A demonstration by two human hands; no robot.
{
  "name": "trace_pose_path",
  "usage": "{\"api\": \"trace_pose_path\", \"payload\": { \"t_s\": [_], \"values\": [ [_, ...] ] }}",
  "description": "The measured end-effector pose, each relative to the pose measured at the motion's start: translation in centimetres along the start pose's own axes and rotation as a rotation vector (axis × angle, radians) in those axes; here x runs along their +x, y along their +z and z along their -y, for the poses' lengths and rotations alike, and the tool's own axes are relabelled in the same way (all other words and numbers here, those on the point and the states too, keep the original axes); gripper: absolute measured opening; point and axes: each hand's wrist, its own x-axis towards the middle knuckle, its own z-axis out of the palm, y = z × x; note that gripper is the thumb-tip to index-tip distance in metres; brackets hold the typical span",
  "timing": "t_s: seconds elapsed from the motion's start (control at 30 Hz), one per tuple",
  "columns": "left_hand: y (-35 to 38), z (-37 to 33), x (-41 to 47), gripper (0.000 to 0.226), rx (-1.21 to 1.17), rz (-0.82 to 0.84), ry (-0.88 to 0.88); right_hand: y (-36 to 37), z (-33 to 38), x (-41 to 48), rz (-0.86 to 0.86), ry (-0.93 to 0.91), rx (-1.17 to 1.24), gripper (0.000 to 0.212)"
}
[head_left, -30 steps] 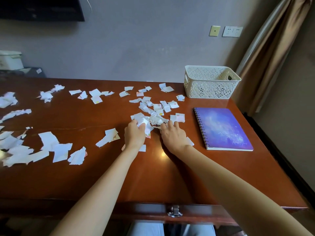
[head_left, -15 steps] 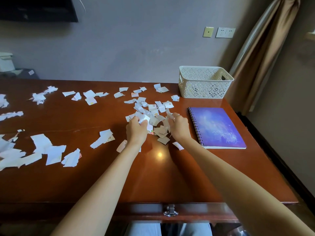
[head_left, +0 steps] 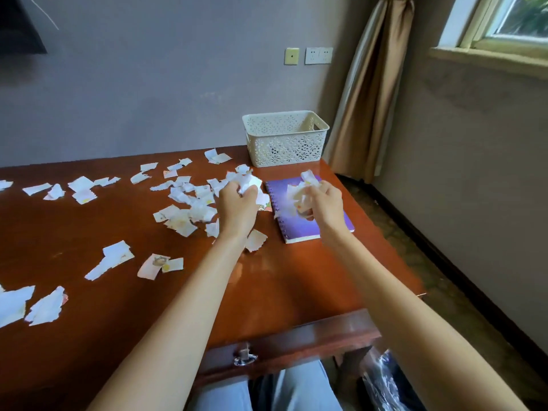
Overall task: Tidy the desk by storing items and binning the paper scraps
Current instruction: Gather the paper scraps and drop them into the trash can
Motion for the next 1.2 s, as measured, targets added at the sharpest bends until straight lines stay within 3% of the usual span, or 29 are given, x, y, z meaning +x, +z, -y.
{"api": "trace_pose_path", "payload": {
  "t_s": [0.07, 0.2, 0.27, 0.37, 0.43, 0.57, 0.77, 1.2],
  "values": [
    [2.5, -0.7, -1.7, 0.035, -0.053, 0.073, 0.013, -3.0, -0.3, -1.0, -0.045, 0.019, 0.072, 0.034],
    [8.2, -1.3, -5.7, 0.024, -0.112, 0.198, 0.028, -9.1, -1.3, -3.2, -0.124, 0.048, 0.187, 0.046],
    [11.1, -1.3, -7.7, 0.014, -0.131, 0.257, 0.029, -12.0, -1.9, -4.1, -0.168, 0.059, 0.217, 0.034],
    [14.9, -0.9, -10.6, 0.027, -0.153, 0.345, 0.036, -16.1, -4.0, -4.7, -0.26, 0.141, 0.227, 0.009],
    [17.4, -0.6, -12.5, 0.02, -0.136, 0.414, 0.034, -18.7, -5.7, -4.9, -0.326, 0.184, 0.245, 0.011],
    [22.5, 0.5, -16.0, 0.037, -0.078, 0.531, 0.038, -23.7, -9.0, -5.5, -0.479, 0.258, 0.244, 0.023],
    [29.2, 1.3, -20.2, 0.039, 0.055, 0.654, 0.182, -30.1, -15.1, -6.3, -0.689, 0.393, 0.214, 0.025],
    [42.1, 18.2, -22.7, 0.034, 0.479, 0.929, -0.262, -36.5, -32.6, -6.4, -0.723, 0.816, 0.02, 0.015]
  ]
}}
